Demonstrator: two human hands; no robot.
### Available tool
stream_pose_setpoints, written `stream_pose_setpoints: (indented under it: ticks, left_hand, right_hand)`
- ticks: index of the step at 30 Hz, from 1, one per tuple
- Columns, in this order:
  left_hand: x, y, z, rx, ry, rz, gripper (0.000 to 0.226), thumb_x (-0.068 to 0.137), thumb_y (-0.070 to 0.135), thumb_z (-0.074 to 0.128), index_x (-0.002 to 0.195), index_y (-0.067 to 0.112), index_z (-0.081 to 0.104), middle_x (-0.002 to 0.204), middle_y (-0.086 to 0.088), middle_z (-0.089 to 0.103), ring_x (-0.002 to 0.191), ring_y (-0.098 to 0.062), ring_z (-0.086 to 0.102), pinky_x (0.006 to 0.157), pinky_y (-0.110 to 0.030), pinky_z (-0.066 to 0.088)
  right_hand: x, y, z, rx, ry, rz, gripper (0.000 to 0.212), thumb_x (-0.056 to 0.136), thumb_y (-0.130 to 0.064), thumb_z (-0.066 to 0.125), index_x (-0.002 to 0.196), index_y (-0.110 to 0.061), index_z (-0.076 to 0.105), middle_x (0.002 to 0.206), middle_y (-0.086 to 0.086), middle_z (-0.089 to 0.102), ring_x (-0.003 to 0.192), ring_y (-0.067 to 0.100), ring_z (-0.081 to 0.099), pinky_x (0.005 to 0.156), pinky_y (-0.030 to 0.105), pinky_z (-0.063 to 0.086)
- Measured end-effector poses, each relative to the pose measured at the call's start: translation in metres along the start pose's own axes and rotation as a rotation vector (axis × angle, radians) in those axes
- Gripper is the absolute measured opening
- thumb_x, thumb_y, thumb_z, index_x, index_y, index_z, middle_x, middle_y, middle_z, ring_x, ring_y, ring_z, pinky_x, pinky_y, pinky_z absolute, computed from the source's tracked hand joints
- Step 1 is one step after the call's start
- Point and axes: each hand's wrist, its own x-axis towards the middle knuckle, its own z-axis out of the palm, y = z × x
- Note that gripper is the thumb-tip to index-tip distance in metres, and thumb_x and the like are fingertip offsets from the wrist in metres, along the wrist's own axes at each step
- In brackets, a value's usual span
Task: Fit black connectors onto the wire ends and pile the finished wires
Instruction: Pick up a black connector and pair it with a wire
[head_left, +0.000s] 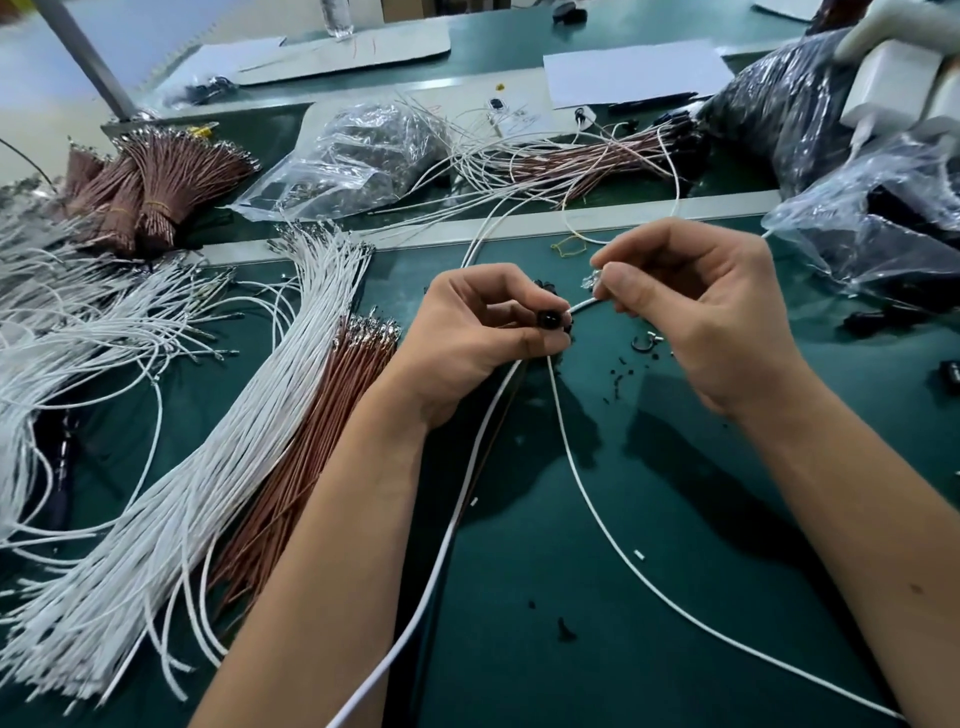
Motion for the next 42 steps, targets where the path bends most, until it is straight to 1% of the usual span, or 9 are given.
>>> stream_pose_setpoints:
  ticks: [5,10,16,19,26,32,35,38,42]
  left_hand:
    - [0.001,0.0,0.001,-0.026,-0.009,0.011,0.032,0.066,-0.012,0.079,0.071,0.02,0.073,0.079,-0.002,0.074,0.079,-0.019,0.069,0.077,-0.028,0.057]
    - [0.001,-0.003,-0.003,-0.062,0.009,0.012,0.031,0.069,-0.019,0.076,0.076,0.01,0.067,0.077,-0.006,0.073,0.074,-0.02,0.069,0.074,-0.029,0.058]
    - [0.002,-0.005,-0.002,-0.06,0.055,-0.016,0.028,0.063,-0.009,0.081,0.07,0.017,0.072,0.081,-0.011,0.074,0.071,-0.02,0.071,0.074,-0.03,0.06]
    - [0.004,-0.008,-0.004,-0.025,0.063,-0.004,0.033,0.068,-0.016,0.08,0.071,0.017,0.074,0.082,-0.01,0.075,0.073,-0.02,0.071,0.076,-0.031,0.06]
    - [0.006,-0.012,-0.003,0.05,0.114,-0.015,0.026,0.068,-0.007,0.085,0.073,0.016,0.076,0.075,-0.008,0.073,0.074,-0.024,0.068,0.077,-0.031,0.06]
    - [0.009,-0.013,0.003,0.172,0.215,-0.013,0.023,0.068,-0.004,0.089,0.078,0.011,0.076,0.084,-0.024,0.075,0.076,-0.032,0.069,0.08,-0.05,0.059]
    - [0.01,-0.015,0.006,0.24,0.257,0.012,0.022,0.067,-0.004,0.09,0.078,0.008,0.075,0.077,-0.019,0.075,0.068,-0.025,0.069,0.071,-0.043,0.058]
    - [0.01,-0.018,0.008,0.226,0.293,0.04,0.022,0.067,-0.006,0.089,0.08,0.004,0.076,0.075,-0.014,0.076,0.064,-0.018,0.07,0.066,-0.03,0.057]
    - [0.009,-0.021,0.009,0.242,0.307,0.086,0.022,0.066,-0.009,0.088,0.081,0.003,0.075,0.077,-0.014,0.077,0.07,-0.025,0.075,0.071,-0.036,0.061]
  right_hand:
    - [-0.001,-0.005,0.003,-0.043,-0.063,-0.055,0.01,0.091,0.004,0.072,0.1,0.001,0.073,0.084,0.013,0.074,0.074,0.011,0.068,0.072,0.022,0.054]
    - [0.003,-0.013,0.008,-0.224,-0.171,-0.127,0.004,0.09,-0.002,0.077,0.094,-0.001,0.076,0.081,0.007,0.075,0.071,0.011,0.069,0.067,0.022,0.054]
    - [0.009,-0.017,0.007,-0.457,-0.189,-0.133,0.001,0.089,-0.01,0.08,0.089,-0.01,0.079,0.077,-0.001,0.075,0.068,0.017,0.071,0.067,0.041,0.059]
    - [0.011,-0.019,0.007,-0.543,-0.201,-0.117,0.002,0.087,-0.011,0.081,0.086,-0.013,0.08,0.072,-0.005,0.074,0.064,0.011,0.068,0.064,0.033,0.057]
    - [0.014,-0.018,0.011,-0.596,-0.155,-0.065,0.005,0.085,-0.011,0.082,0.082,-0.014,0.08,0.068,-0.009,0.072,0.06,0.006,0.067,0.057,0.015,0.049]
    - [0.013,-0.008,0.012,-0.534,-0.084,0.033,0.008,0.086,-0.011,0.081,0.08,-0.016,0.078,0.068,-0.008,0.073,0.061,0.009,0.069,0.059,0.024,0.055]
    - [0.012,-0.004,0.014,-0.559,-0.081,0.008,0.011,0.085,-0.009,0.08,0.079,-0.018,0.077,0.068,-0.015,0.071,0.059,0.002,0.065,0.058,0.012,0.046]
    - [0.013,0.0,0.012,-0.491,-0.114,0.037,0.008,0.086,-0.008,0.081,0.082,-0.013,0.077,0.071,-0.008,0.073,0.063,0.008,0.068,0.062,0.024,0.054]
    - [0.019,0.003,0.005,-0.419,-0.201,0.072,0.012,0.086,-0.006,0.081,0.08,-0.015,0.076,0.067,-0.006,0.071,0.058,0.004,0.059,0.059,0.022,0.049]
